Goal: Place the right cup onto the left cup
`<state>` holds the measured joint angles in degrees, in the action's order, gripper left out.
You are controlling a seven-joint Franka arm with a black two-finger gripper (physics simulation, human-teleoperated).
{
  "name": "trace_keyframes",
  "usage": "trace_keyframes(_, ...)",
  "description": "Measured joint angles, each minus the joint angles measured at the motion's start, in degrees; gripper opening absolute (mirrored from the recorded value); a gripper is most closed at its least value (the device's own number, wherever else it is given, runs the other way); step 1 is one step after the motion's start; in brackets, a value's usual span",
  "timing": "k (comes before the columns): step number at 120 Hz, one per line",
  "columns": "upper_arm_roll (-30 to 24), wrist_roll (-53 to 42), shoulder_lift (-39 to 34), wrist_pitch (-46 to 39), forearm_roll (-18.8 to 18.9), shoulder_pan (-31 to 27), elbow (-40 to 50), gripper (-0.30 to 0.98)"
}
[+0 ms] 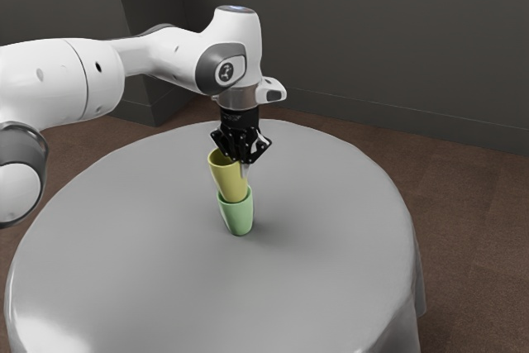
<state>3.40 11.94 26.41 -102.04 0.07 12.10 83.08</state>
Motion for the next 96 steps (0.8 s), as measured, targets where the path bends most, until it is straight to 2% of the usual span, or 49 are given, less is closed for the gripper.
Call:
trace_keyframes(57, -0.5, 0.0, 1.0, -0.5, 0.0, -0.6, 0.0, -0.09)
trace_keyframes(65, -0.5, -0.1, 1.1, -0.6, -0.1, -0.6, 0.1, -0.03)
trace_keyframes(96, -0.5, -0.3, 1.2, -1.0, -0.6, -0.6, 0.1, 0.42)
